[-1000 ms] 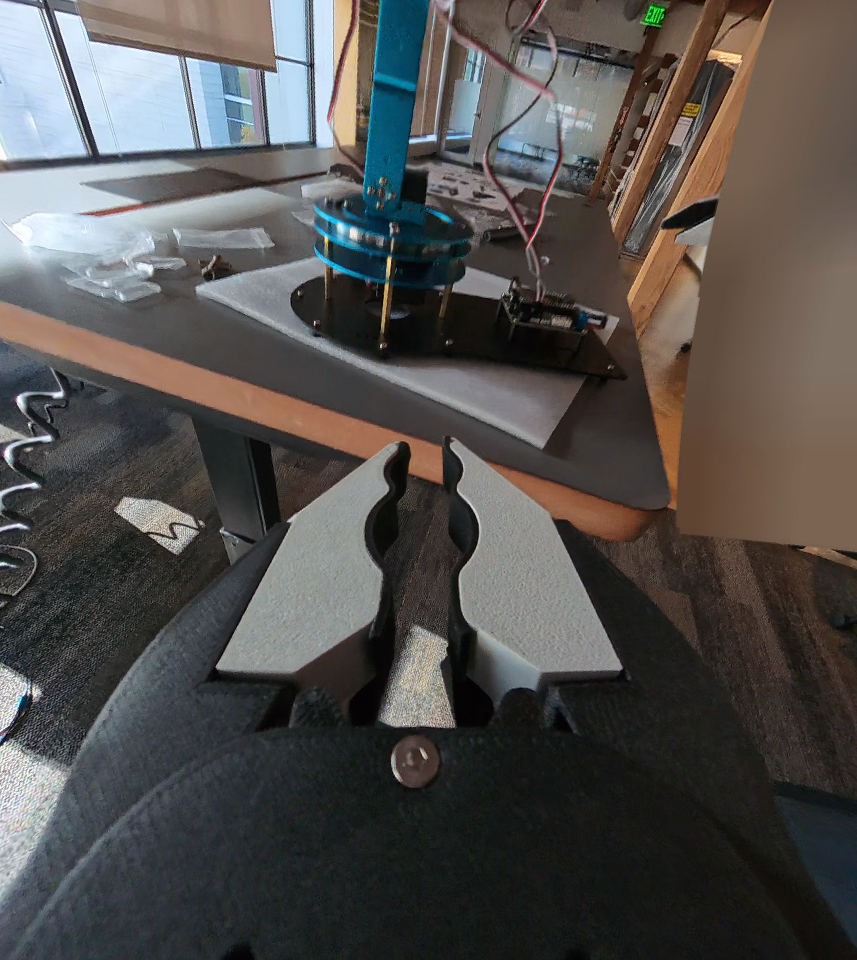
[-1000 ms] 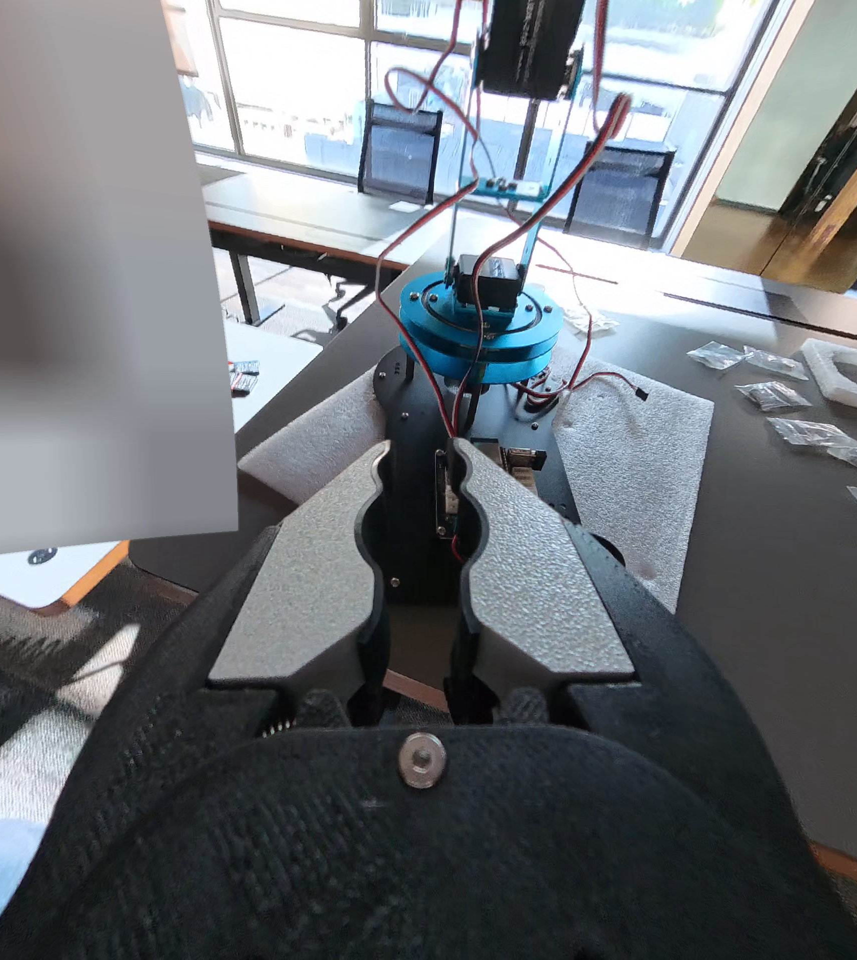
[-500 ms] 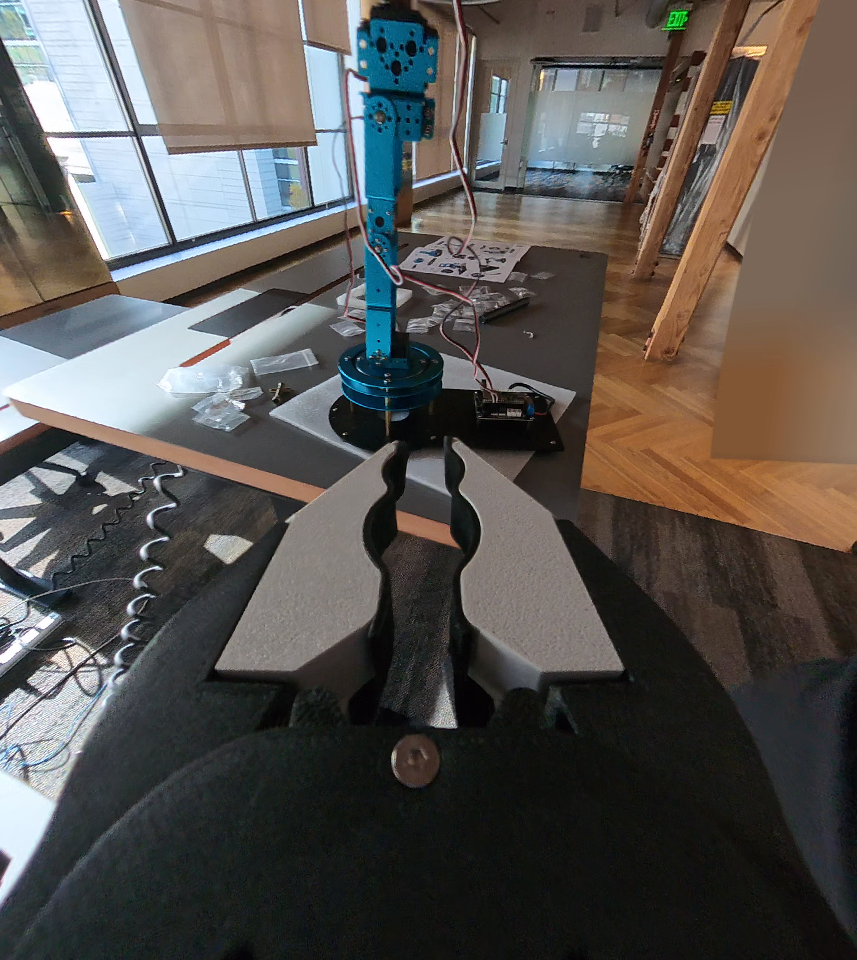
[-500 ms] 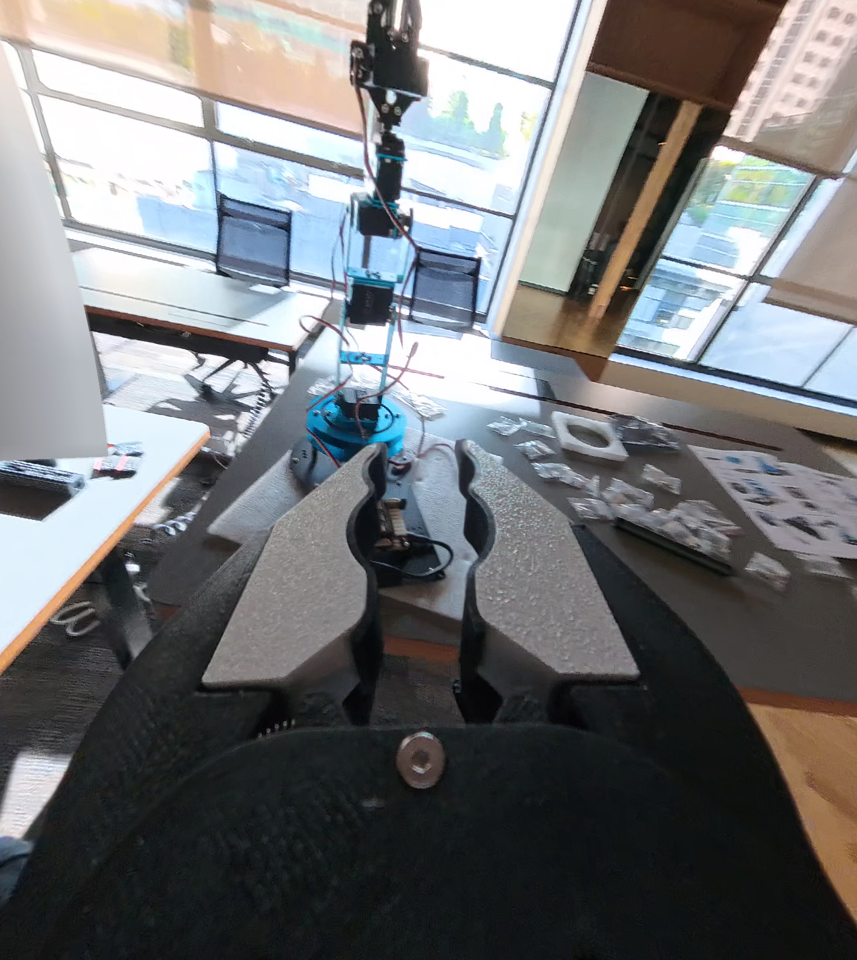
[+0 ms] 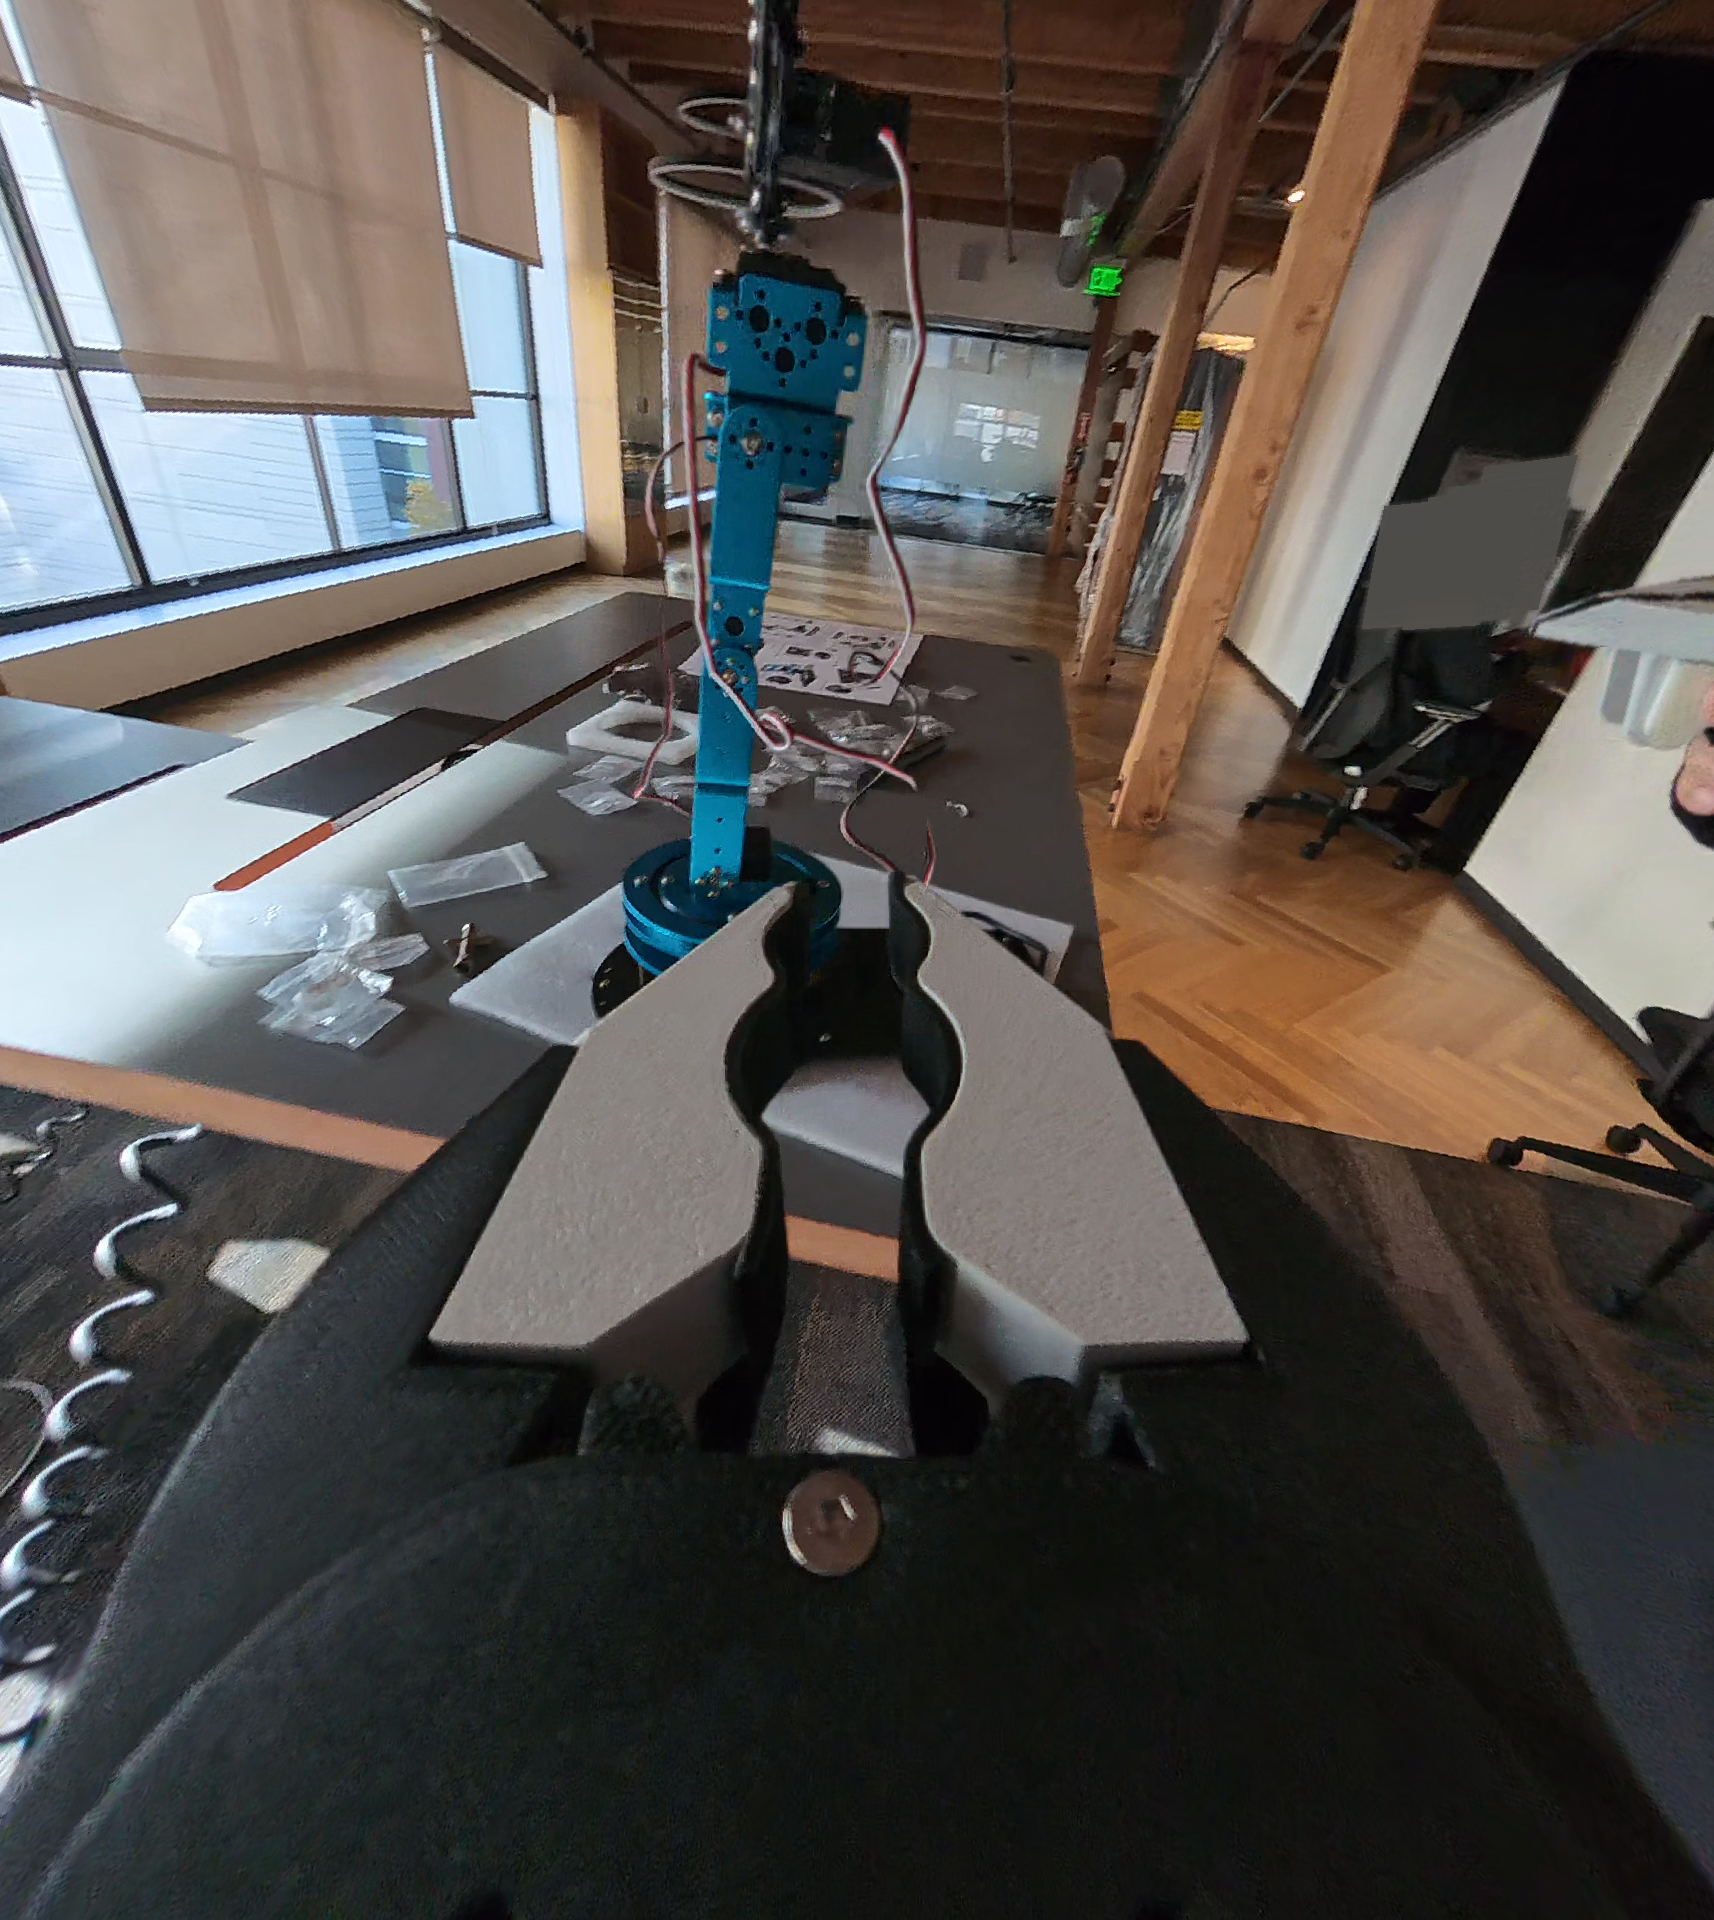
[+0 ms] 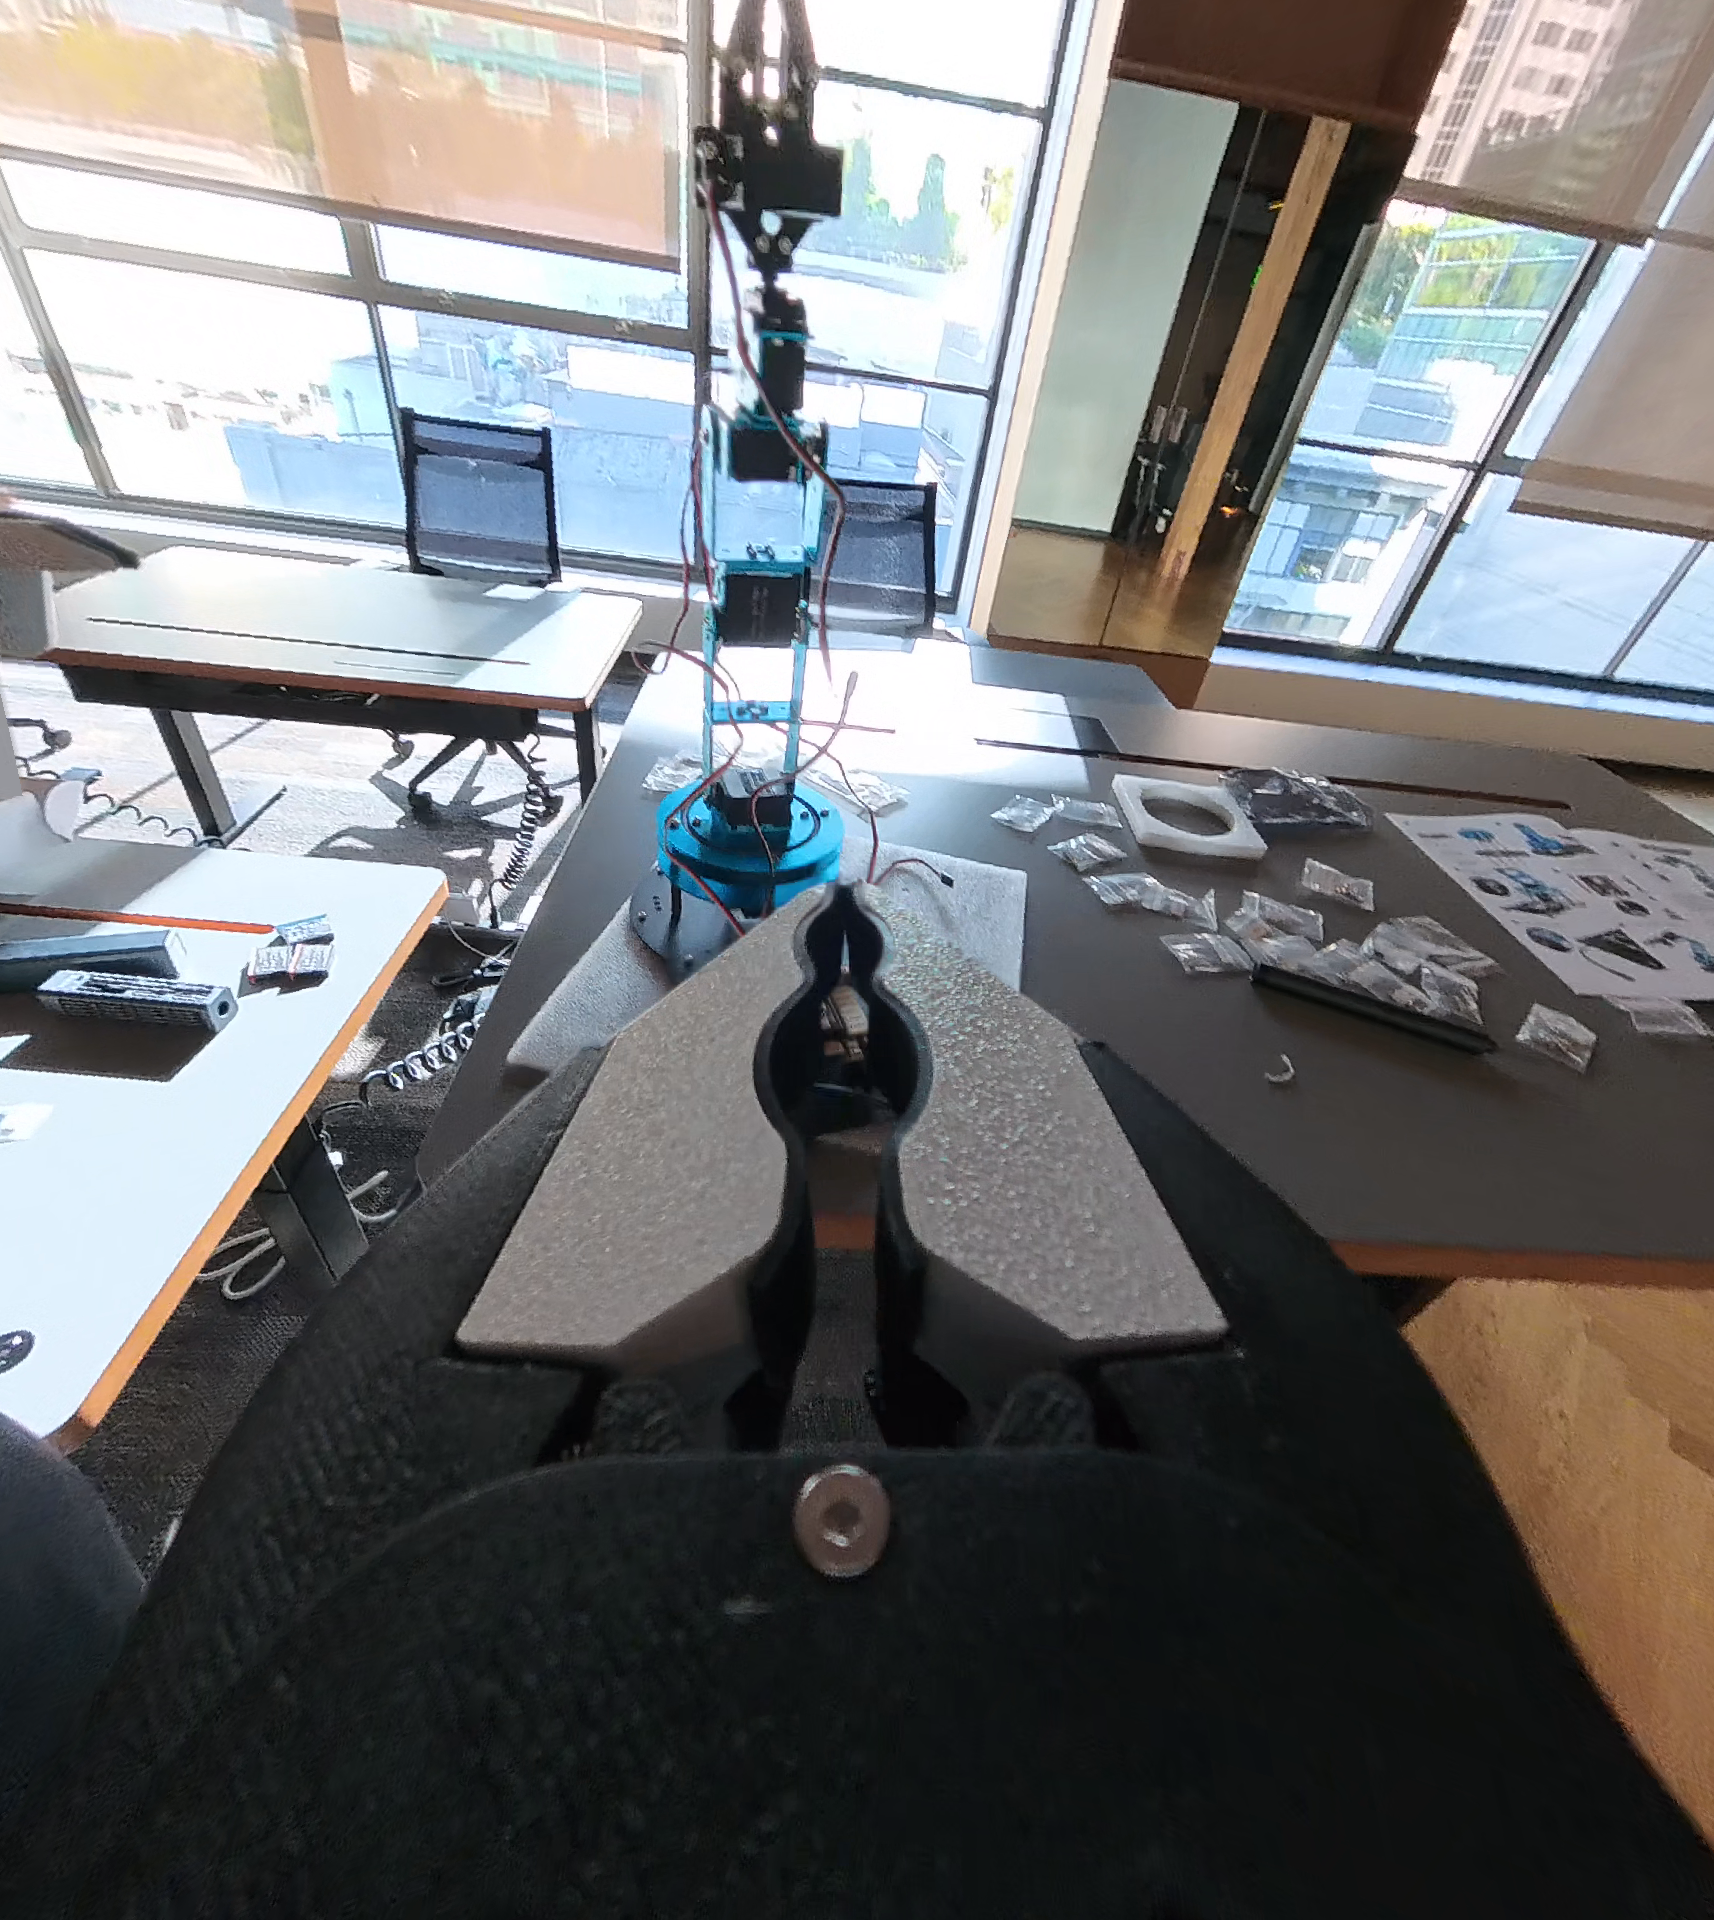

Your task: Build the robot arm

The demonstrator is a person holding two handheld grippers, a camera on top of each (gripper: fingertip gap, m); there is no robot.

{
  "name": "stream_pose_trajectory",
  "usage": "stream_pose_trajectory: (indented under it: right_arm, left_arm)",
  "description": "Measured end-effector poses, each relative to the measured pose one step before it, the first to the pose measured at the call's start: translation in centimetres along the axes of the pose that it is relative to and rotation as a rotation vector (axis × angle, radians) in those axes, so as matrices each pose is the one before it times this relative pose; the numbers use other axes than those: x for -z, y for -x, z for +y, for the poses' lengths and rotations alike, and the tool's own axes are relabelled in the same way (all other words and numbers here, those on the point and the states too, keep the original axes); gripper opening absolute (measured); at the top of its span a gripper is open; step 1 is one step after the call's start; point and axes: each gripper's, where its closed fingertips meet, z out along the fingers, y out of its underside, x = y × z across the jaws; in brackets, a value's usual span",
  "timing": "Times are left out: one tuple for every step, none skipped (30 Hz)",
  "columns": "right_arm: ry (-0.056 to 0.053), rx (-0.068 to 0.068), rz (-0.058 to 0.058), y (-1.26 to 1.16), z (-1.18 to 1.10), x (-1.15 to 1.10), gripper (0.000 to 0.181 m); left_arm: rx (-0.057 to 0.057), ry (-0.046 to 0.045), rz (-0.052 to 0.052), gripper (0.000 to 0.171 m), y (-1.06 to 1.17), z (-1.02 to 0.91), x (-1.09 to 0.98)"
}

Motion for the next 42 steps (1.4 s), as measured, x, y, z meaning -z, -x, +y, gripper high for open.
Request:
stream_pose_trajectory:
  right_arm:
    - [0.0095, -0.0057, 0.0153, -0.225, 0.343, 0.582, 0.000]
    - [0.0053, -0.0026, 0.0137, -0.281, 0.361, 0.699, 0.000]
    - [0.0026, 0.0038, 0.0137, -0.377, 0.376, 0.811, 0.000]
    - [0.0050, 0.0073, 0.0204, -0.632, 0.460, 0.926, 0.000]
    - [0.0107, 0.0059, 0.0303, -1.007, 0.615, 1.031, 0.000]
    - [0.0134, 0.0020, 0.0339, -1.329, 0.714, 1.091, 0.000]
    - [0.0136, -0.0046, 0.0352, -1.632, 0.779, 1.138, 0.000]
    - [0.0086, -0.0099, 0.0369, -1.941, 0.757, 1.160, 0.000]
    - [-0.0022, -0.0117, 0.0388, -2.209, 0.645, 1.194, 0.000]
    - [-0.0111, -0.0135, 0.0401, -2.440, 0.527, 1.188, 0.000]
    - [-0.0103, -0.0154, 0.0421, -2.668, 0.534, 1.152, 0.000]
    - [-0.0040, -0.0157, 0.0412, -2.832, 0.617, 1.077, 0.000]
    - [-0.0001, -0.0133, 0.0352, -2.925, 0.724, 0.923, 0.000]
    - [0.0084, -0.0110, 0.0316, -3.036, 0.884, 0.721, 0.000]
    - [0.0253, -0.0074, 0.0314, -3.216, 1.141, 0.479, 0.000]
    - [0.0367, -0.0004, 0.0335, -3.390, 1.267, 0.181, 0.000]
    - [0.0366, 0.0081, 0.0291, -3.446, 1.186, -0.182, 0.000]
    - [0.0356, 0.0084, 0.0223, -3.460, 1.035, -0.594, 0.000]
    - [0.0490, -0.0119, 0.0139, -3.315, 1.003, -0.963, 0.000]
    - [0.0494, -0.0207, -0.0091, -2.817, 0.680, -1.256, 0.000]
    - [0.0276, -0.0179, -0.0259, -2.339, -0.002, -1.457, 0.000]
    - [0.0080, -0.0117, -0.0336, -1.951, -0.639, -1.579, 0.000]
    - [0.0001, -0.0022, -0.0380, -1.583, -1.053, -1.727, 0.000]
    - [-0.0010, 0.0051, -0.0418, -1.226, -1.275, -1.888, 0.000]
    - [0.0011, 0.0158, -0.0484, -0.864, -1.295, -2.068, 0.000]
    - [0.0037, 0.0285, -0.0507, -0.685, -1.209, -2.244, 0.000]
    - [0.0038, 0.0350, -0.0376, -0.833, -1.088, -2.374, 0.000]
    - [0.0086, 0.0324, -0.0152, -1.169, -0.878, -2.518, 0.000]
    - [0.0142, 0.0238, -0.0035, -1.302, -0.713, -2.645, 0.000]
    - [0.0119, 0.0165, -0.0019, -1.223, -0.680, -2.735, 0.000]
    - [0.0110, 0.0078, 0.0027, -1.175, -0.660, -2.756, 0.000]
    - [0.0085, 0.0034, 0.0042, -1.082, -0.668, -2.734, 0.000]
    - [0.0008, 0.0040, 0.0014, -0.938, -0.775, -2.662, 0.000]
    - [-0.0038, 0.0042, 0.0020, -0.846, -0.827, -2.567, 0.000]
    - [-0.0062, 0.0096, -0.0047, -0.673, -0.840, -2.488, 0.000]
    - [-0.0014, 0.0151, -0.0095, -0.593, -0.789, -2.370, 0.000]
    - [0.0115, 0.0103, -0.0011, -0.767, -0.617, -2.211, 0.000]
    - [0.0159, 0.0110, -0.0084, -0.682, -0.542, -2.075, 0.001]
    - [0.0131, 0.0173, -0.0252, -0.505, -0.584, -1.975, 0.001]
    - [0.0124, 0.0161, -0.0242, -0.662, -0.601, -1.901, 0.001]
    - [0.0133, 0.0132, -0.0214, -0.832, -0.548, -1.864, 0.001]
    - [0.0125, 0.0120, -0.0269, -0.818, -0.521, -1.858, 0.001]
  left_arm:
    - [0.0068, -0.00960, 0.0238, 0.012, -0.086, -0.159, -0.785]
    - [0.0087, -0.01120, 0.0217, 0.012, -0.098, -0.212, -0.794]
    - [0.0092, -0.01144, 0.0160, 0.012, -0.066, -0.283, -0.803]
    - [0.0078, -0.01191, 0.0114, 0.012, -0.097, -0.379, -0.797]
    - [0.0038, -0.01064, 0.0052, 0.013, -0.094, -0.439, -0.775]
    - [-0.0034, -0.00740, -0.0066, 0.014, -0.027, -0.497, -0.734]
    - [-0.0119, -0.00623, -0.0178, 0.014, 0.034, -0.550, -0.683]
    - [-0.0192, -0.00524, -0.0253, 0.015, 0.046, -0.572, -0.663]
    - [-0.0259, 0.00091, -0.0390, 0.019, 0.182, -0.535, -0.621]
    - [-0.0378, 0.01493, -0.0681, 0.025, 0.617, -0.403, -0.509]
    - [-0.0495, 0.02730, -0.0966, 0.029, 1.059, -0.304, -0.311]
    - [-0.0446, 0.02481, -0.0995, 0.030, 1.087, -0.372, -0.138]
    - [-0.0230, 0.01257, -0.0790, 0.030, 0.696, -0.589, -0.019]
    - [-0.0020, -0.00056, -0.0587, 0.030, 0.201, -0.843, 0.080]
    - [0.0071, -0.01139, -0.0501, 0.031, -0.212, -1.027, 0.191]
    - [0.0071, -0.01928, -0.0494, 0.031, -0.600, -1.110, 0.317]
    - [0.0031, -0.02789, -0.0566, 0.030, -0.870, -1.109, 0.412]
    - [0.0009, -0.03370, -0.0669, 0.029, -1.001, -1.070, 0.422]
    - [0.0006, -0.03157, -0.0678, 0.028, -1.161, -0.962, 0.324]
    - [0.0005, -0.02553, -0.0573, 0.029, -1.365, -0.851, 0.177]
    - [0.0029, -0.02130, -0.0402, 0.029, -1.571, -0.719, 0.037]
    - [0.0082, -0.01734, -0.0276, 0.029, -1.630, -0.587, -0.098]
    - [0.0145, -0.00875, -0.0234, 0.029, -1.547, -0.398, -0.210]
    - [0.0176, 0.00043, -0.0161, 0.030, -1.528, -0.197, -0.242]
    - [0.0147, 0.00249, -0.0039, 0.030, -1.625, -0.136, -0.236]
    - [0.0061, -0.00204, 0.0036, 0.029, -1.638, -0.142, -0.238]
    - [-0.0029, -0.00558, 0.0002, 0.028, -1.503, -0.157, -0.242]
    - [-0.0092, -0.00760, -0.0072, 0.027, -1.316, -0.165, -0.285]
    - [-0.0135, -0.00815, -0.0093, 0.026, -1.231, -0.115, -0.324]
    - [-0.0164, -0.00355, -0.0075, 0.025, -1.212, 0.032, -0.415]
    - [-0.0206, 0.00501, -0.0054, 0.024, -1.219, 0.257, -0.504]
    - [-0.0265, 0.01510, -0.0095, 0.023, -1.106, 0.560, -0.622]
    - [-0.0324, 0.02222, -0.0203, 0.023, -0.893, 0.815, -0.735]
    - [-0.0413, 0.02192, -0.0250, 0.023, -0.771, 0.963, -0.873]
    - [-0.0522, 0.01565, -0.0220, 0.020, -0.783, 0.929, -1.061]
    - [-0.0546, 0.00967, -0.0238, 0.018, -0.748, 0.790, -1.247]
    - [-0.0410, 0.01150, -0.0267, 0.016, -0.771, 0.614, -1.357]
    - [-0.0251, 0.01330, -0.0143, 0.014, -1.089, 0.339, -1.321]
    - [-0.0206, 0.00818, 0.0047, 0.012, -1.461, -0.067, -1.191]
    - [-0.0170, 0.00841, 0.0089, 0.009, -1.508, -0.287, -1.089]
    - [-0.0044, 0.01519, 0.0082, 0.007, -1.448, -0.297, -1.038]
    - [0.0098, 0.02242, 0.0218, 0.007, -1.595, -0.179, -1.021]
